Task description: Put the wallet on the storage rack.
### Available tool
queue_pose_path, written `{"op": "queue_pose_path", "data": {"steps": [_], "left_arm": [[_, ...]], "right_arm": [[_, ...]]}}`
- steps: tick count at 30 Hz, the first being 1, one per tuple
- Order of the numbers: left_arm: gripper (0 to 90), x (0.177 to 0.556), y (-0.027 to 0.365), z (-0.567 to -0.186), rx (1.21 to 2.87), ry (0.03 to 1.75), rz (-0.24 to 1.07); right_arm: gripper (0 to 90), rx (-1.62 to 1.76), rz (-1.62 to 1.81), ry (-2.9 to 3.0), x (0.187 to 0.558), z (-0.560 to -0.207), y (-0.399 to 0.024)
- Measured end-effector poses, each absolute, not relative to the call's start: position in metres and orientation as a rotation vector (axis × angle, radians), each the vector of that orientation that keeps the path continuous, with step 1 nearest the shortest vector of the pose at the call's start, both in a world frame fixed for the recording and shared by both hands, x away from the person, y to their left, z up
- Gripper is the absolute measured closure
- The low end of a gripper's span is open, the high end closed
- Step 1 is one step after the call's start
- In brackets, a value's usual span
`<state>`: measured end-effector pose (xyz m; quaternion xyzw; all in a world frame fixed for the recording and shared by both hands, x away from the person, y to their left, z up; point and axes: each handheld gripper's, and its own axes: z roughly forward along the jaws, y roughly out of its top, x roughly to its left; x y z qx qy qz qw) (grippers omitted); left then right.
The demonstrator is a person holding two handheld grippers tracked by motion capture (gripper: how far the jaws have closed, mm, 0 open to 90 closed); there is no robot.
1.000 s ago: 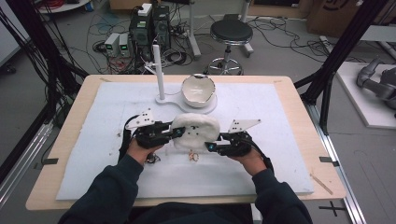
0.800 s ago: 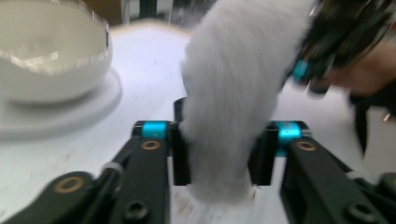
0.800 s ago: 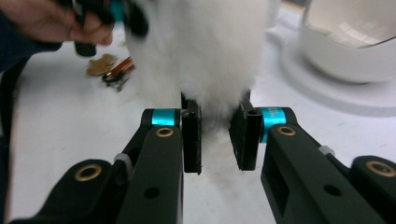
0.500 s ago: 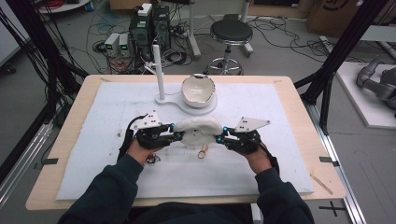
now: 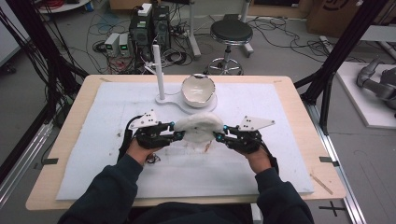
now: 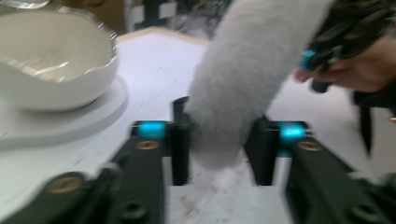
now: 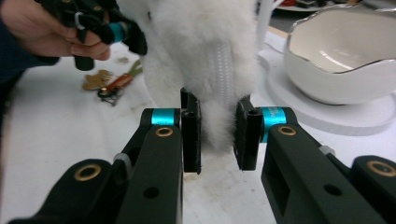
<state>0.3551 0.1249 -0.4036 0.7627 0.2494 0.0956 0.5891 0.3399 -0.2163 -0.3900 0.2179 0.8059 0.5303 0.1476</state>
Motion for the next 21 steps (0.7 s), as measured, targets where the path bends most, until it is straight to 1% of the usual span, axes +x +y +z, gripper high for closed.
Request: {"op": "queue_pose_path", "data": {"steps": [2, 4, 5, 6, 7, 8, 9, 10, 11, 12, 13, 14, 15, 16, 17, 18, 21], "left_arm": [[47.1, 0.358, 0.131, -0.404, 1.769, 0.627, 0.243], [41.3, 0.359, 0.135, -0.404, 1.764, 0.648, 0.252], [39.9, 0.360, 0.145, -0.403, 1.750, 0.677, 0.272], [38.7, 0.360, 0.145, -0.403, 1.750, 0.677, 0.272], [36.4, 0.360, 0.157, -0.403, 1.745, 0.711, 0.307], [34.3, 0.360, 0.157, -0.403, 1.745, 0.711, 0.307], [32.5, 0.362, 0.170, -0.404, 1.734, 0.752, 0.330], [30.7, 0.362, 0.170, -0.404, 1.734, 0.752, 0.330], [29.4, 0.363, 0.183, -0.405, 1.723, 0.790, 0.352], [29.2, 0.363, 0.183, -0.405, 1.723, 0.790, 0.352], [28.5, 0.364, 0.195, -0.406, 1.714, 0.820, 0.392], [26.6, 0.364, 0.195, -0.406, 1.714, 0.820, 0.392], [26.6, 0.365, 0.200, -0.406, 1.706, 0.836, 0.406], [24.0, 0.366, 0.204, -0.406, 1.694, 0.852, 0.420], [24.0, 0.367, 0.208, -0.406, 1.689, 0.858, 0.433], [24.0, 0.367, 0.214, -0.406, 1.681, 0.867, 0.456], [23.4, 0.368, 0.217, -0.406, 1.673, 0.877, 0.467]], "right_arm": [[77.6, 0.630, 1.474, 2.302, 0.339, -0.387, -0.217], [77.7, 0.630, 1.421, 2.280, 0.338, -0.384, -0.219], [77.7, 0.628, 1.390, 2.267, 0.337, -0.381, -0.219], [77.7, 0.626, 1.360, 2.256, 0.337, -0.379, -0.220], [77.7, 0.615, 1.336, 2.252, 0.336, -0.376, -0.221], [77.7, 0.615, 1.336, 2.252, 0.336, -0.376, -0.221], [77.7, 0.602, 1.300, 2.240, 0.336, -0.371, -0.221], [77.7, 0.594, 1.290, 2.237, 0.336, -0.368, -0.222], [77.8, 0.583, 1.276, 2.231, 0.338, -0.364, -0.222], [77.8, 0.586, 1.266, 2.227, 0.339, -0.361, -0.222], [77.7, 0.584, 1.258, 2.221, 0.342, -0.358, -0.221], [77.7, 0.584, 1.258, 2.221, 0.342, -0.358, -0.221], [77.8, 0.580, 1.249, 2.215, 0.345, -0.354, -0.221], [77.8, 0.578, 1.237, 2.209, 0.351, -0.346, -0.219], [77.8, 0.578, 1.237, 2.209, 0.351, -0.346, -0.219], [77.8, 0.560, 1.204, 2.205, 0.360, -0.335, -0.216], [77.8, 0.547, 1.166, 2.203, 0.371, -0.321, -0.211]]}}
